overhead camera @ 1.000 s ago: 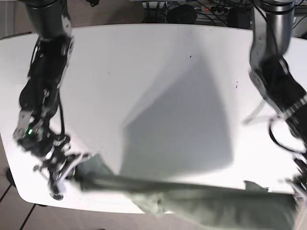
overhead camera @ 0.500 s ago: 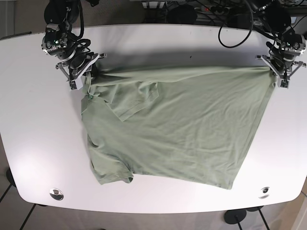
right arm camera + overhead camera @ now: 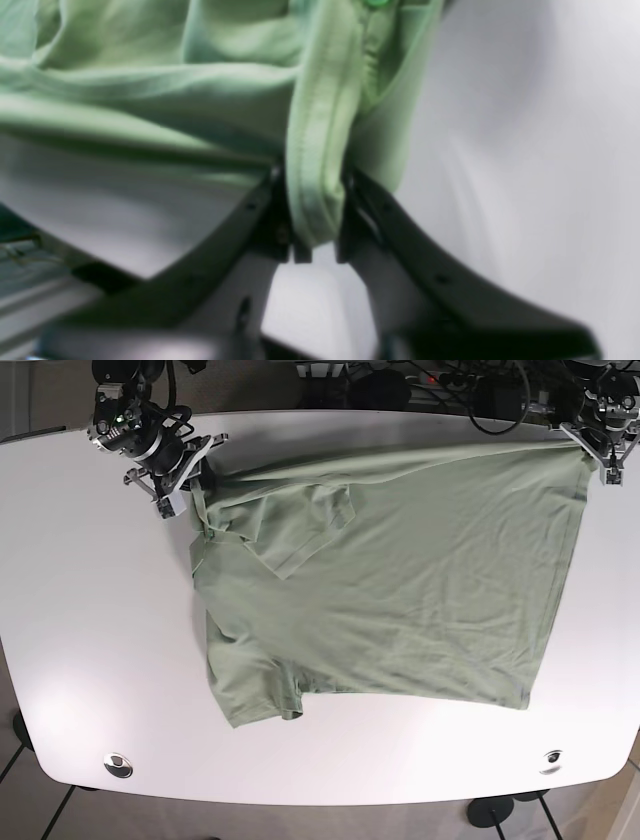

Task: Fold the T-shirt properly
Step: 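Move both grippers to the green shirt's hem corners and grasp them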

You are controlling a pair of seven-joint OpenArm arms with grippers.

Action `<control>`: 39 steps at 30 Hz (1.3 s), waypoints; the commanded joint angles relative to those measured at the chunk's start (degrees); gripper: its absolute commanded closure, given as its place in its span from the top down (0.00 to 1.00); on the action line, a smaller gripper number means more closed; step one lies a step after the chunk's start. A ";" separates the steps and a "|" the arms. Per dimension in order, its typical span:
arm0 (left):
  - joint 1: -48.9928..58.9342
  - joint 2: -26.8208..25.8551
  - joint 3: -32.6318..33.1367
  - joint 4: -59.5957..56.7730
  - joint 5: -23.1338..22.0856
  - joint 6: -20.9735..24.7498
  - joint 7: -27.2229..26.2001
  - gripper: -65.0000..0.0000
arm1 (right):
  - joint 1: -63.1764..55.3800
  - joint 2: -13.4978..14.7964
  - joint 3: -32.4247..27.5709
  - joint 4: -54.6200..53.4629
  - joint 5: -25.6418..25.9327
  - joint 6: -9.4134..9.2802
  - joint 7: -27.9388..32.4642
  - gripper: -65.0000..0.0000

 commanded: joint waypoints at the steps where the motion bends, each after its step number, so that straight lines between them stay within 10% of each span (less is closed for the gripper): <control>1: -0.03 -1.13 1.07 2.72 0.31 0.56 -0.79 0.08 | -1.06 0.46 0.36 2.71 0.26 2.11 0.67 0.41; 5: -1.88 -1.04 4.14 4.92 0.31 0.56 -0.79 0.44 | -1.06 0.81 1.41 3.50 9.23 3.69 0.67 0.76; 11: -12.25 -1.48 4.67 8.96 0.31 0.56 4.58 0.54 | 6.94 0.81 8.71 1.66 12.57 3.51 0.23 0.80; 22: -31.59 -3.24 18.47 -3.70 3.21 0.60 4.40 0.54 | 42.11 1.16 8.36 -38.43 -2.20 3.95 0.67 0.80; 33: -48.82 -7.54 21.46 -35.96 3.30 19.76 -12.04 0.55 | 52.74 0.28 2.82 -59.88 -1.49 3.69 6.65 0.79; 39: -56.73 -14.14 27.00 -59.17 3.03 25.30 -24.26 0.55 | 52.48 -2.18 2.64 -59.97 -1.58 3.69 6.83 0.45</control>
